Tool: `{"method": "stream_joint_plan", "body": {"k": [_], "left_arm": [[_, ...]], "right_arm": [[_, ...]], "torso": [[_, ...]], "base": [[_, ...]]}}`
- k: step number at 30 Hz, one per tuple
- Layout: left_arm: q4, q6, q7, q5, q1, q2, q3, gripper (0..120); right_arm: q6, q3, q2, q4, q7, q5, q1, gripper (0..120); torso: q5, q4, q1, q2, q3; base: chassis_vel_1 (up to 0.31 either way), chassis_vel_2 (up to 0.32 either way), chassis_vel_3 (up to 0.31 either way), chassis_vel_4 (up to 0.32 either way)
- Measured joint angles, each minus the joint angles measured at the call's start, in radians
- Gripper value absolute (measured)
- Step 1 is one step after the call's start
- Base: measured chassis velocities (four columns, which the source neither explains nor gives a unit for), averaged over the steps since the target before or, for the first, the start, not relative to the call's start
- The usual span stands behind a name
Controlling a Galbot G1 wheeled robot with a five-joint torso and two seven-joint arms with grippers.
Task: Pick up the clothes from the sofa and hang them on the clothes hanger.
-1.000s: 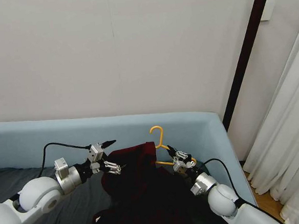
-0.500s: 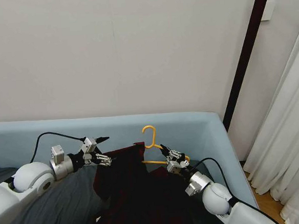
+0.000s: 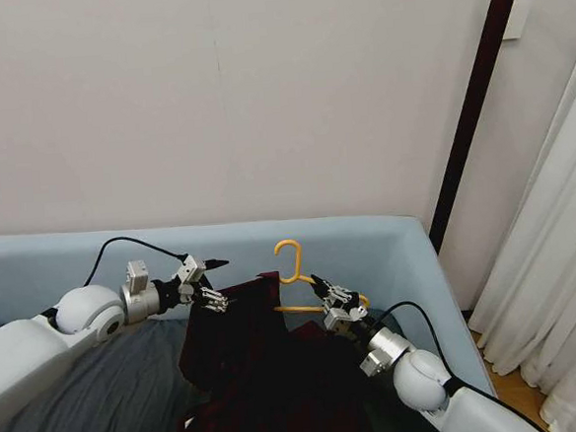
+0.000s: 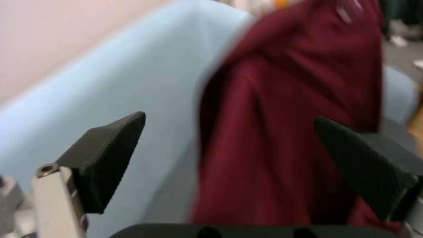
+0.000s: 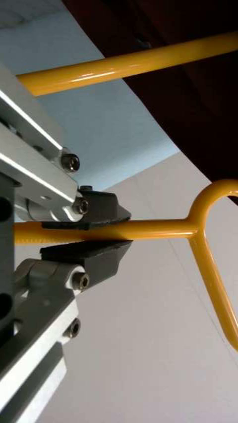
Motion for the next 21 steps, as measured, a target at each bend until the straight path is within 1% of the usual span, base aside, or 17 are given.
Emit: {"method": "stream_joint_plan", "body": {"k": [1, 3, 4, 6, 9, 10, 14, 15, 16, 19, 20, 21], "left_arm": [[0.033, -0.007, 0.04, 0.02, -0.036, -0.026, 0.042, 94], [0.084, -0.019, 0.12, 0.057, -0.061, -0.064, 0.063, 88], [0.084, -0.019, 0.12, 0.057, -0.061, -0.064, 0.063, 88], [0.125, -0.022, 0.149, 0.077, -0.066, -0.092, 0.066, 80], [0.154, -0.026, 0.151, 0.083, -0.07, -0.118, 0.066, 68], [0.154, -0.026, 0.151, 0.083, -0.07, -0.118, 0.066, 68], [0.164, -0.03, 0.139, 0.083, -0.077, -0.141, 0.069, 50], [0.166, -0.031, 0.138, 0.083, -0.077, -0.144, 0.07, 45], [0.166, -0.031, 0.138, 0.083, -0.077, -0.144, 0.07, 45], [0.171, -0.035, 0.137, 0.079, -0.077, -0.147, 0.07, 32], [0.171, -0.035, 0.137, 0.079, -0.077, -0.147, 0.07, 32], [0.17, -0.036, 0.137, 0.078, -0.077, -0.146, 0.071, 26]], "right_arm": [[0.0, 0.008, -0.003, 0.001, 0.001, -0.001, -0.007, 5], [0.004, 0.019, -0.006, 0.003, 0.005, -0.017, -0.012, 5], [0.004, 0.019, -0.006, 0.003, 0.005, -0.017, -0.012, 5], [0.015, 0.026, -0.008, 0.005, 0.006, -0.037, -0.013, 5], [0.021, 0.031, -0.011, 0.005, 0.008, -0.048, -0.013, 5], [0.021, 0.031, -0.011, 0.005, 0.008, -0.048, -0.013, 5], [0.03, 0.037, -0.012, -0.011, 0.012, -0.052, -0.013, 5], [0.032, 0.037, -0.011, -0.015, 0.013, -0.052, -0.012, 5], [0.032, 0.037, -0.011, -0.015, 0.013, -0.052, -0.012, 5], [0.035, 0.038, -0.006, -0.022, 0.015, -0.056, -0.012, 5], [0.035, 0.038, -0.006, -0.022, 0.015, -0.056, -0.012, 5], [0.036, 0.038, -0.004, -0.024, 0.015, -0.056, -0.012, 5]], "torso": [[-0.0003, -0.0003, 0.0, 0.0, 0.0], [0.0001, -0.0009, 0.0, 0.0, 0.0], [0.0001, -0.0009, 0.0, 0.0, 0.0], [-0.0003, -0.0005, 0.0, 0.0, 0.0], [-0.0002, 0.0, 0.0, 0.0, 0.0], [-0.0002, 0.0, 0.0, 0.0, 0.0], [-0.0001, -0.0005, 0.0, 0.0, 0.0], [-0.0001, -0.0004, 0.0, 0.0, 0.0], [-0.0001, -0.0004, 0.0, 0.0, 0.0], [-0.0001, -0.0003, 0.0, 0.0, 0.0], [-0.0001, -0.0003, 0.0, 0.0, 0.0], [-0.0002, -0.0002, 0.0, 0.0, 0.0]], "base": [[0.0, 0.0, 0.0, 0.0], [0.0, 0.0, 0.0, 0.0], [0.0, 0.0, 0.0, 0.0], [0.0, 0.0, 0.0, 0.0], [0.0, 0.0, 0.0, 0.0], [0.0, 0.0, 0.0, 0.0], [0.0, 0.0, 0.0, 0.0], [0.0, 0.0, 0.0, 0.0], [0.0, 0.0, 0.0, 0.0], [0.0, 0.0, 0.0, 0.0], [0.0, 0.0, 0.0, 0.0], [0.0, 0.0, 0.0, 0.0]]}}
